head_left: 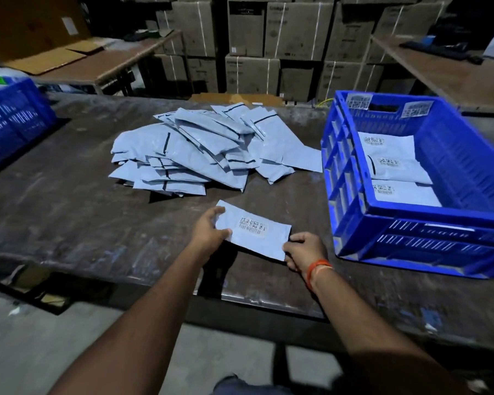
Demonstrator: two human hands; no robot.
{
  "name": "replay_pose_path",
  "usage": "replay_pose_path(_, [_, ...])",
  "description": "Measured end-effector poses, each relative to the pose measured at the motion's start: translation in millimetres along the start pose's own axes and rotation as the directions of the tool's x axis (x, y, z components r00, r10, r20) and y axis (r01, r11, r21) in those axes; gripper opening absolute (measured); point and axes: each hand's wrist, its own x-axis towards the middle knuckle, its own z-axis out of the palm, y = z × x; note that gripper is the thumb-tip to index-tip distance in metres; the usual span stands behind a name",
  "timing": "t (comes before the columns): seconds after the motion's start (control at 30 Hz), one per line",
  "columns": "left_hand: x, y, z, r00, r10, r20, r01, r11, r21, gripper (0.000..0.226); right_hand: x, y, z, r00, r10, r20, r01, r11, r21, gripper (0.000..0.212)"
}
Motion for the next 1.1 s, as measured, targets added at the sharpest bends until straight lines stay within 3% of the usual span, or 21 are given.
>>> replay_pose_path(0.1, [9.0,-3.2,-0.8,0.997,-0.065,-0.049,0.074,0.973,0.217,0.052,-1.6,0.2,0.0,0.99,-0.104,-0.093,0.084,0.977,-0.196,0.018])
replay_pose_path(0.23, [13.9,-3.8,2.5,0.992,-0.079,-0.099,0.124,0.768,0.628,0.05,-1.5,-4.3,-3.7,0.944,-0.298,-0.14,0.2,0.857,-0.476,0.02])
replay_pose_path(0.27, [10.7,-2.4,7.4,0.994,-0.02,-0.111,0.091,0.719,0.69,0.045,-0.3,-4.7,-3.2,0.915,-0.37,-0.16,0.24,0.819,-0.521,0.02])
replay_pose_path(0.33, [6.9,-2.9,17.2,0.967,0.24,-0.087,-0.086,0.628,0.774,0.035,2.1,-5.3,3.4,0.836,-0.532,-0.135,0.35,0.706,-0.616,0.028])
replay_pose_path(0.4, [11.2,-6.9,22.4,0.887,0.46,0.043,-0.304,0.511,0.804,0.037,2.3,-6.9,17.2,0.784,-0.62,-0.031,0.444,0.595,-0.67,0.045])
replay_pose_path(0.43, [16.7,-11.5,23.0,0.858,0.498,0.122,-0.379,0.455,0.806,0.039,1.0,-8.3,24.5,0.778,-0.628,0.023,0.473,0.562,-0.678,0.051])
replay_pose_path(0.57, [30.8,-25.6,18.2,0.839,0.41,0.358,-0.511,0.365,0.778,0.055,0.5,-0.7,50.6,0.793,-0.577,0.195,0.469,0.375,-0.8,0.057])
replay_pose_path(0.7, [32.4,-35.9,14.3,0.801,0.4,0.446,-0.578,0.323,0.749,0.063,3.7,8.8,65.1,0.794,-0.554,0.25,0.432,0.225,-0.873,0.066])
replay_pose_path(0.83, [28.5,-42.8,17.8,0.784,0.403,0.473,-0.605,0.322,0.729,0.061,4.7,12.7,70.6,0.813,-0.514,0.275,0.409,0.167,-0.897,0.065])
replay_pose_path(1.1, [30.5,-46.0,8.7,0.805,0.373,0.462,-0.576,0.298,0.761,0.057,7.5,18.7,56.2,0.824,-0.496,0.273,0.407,0.184,-0.895,0.059])
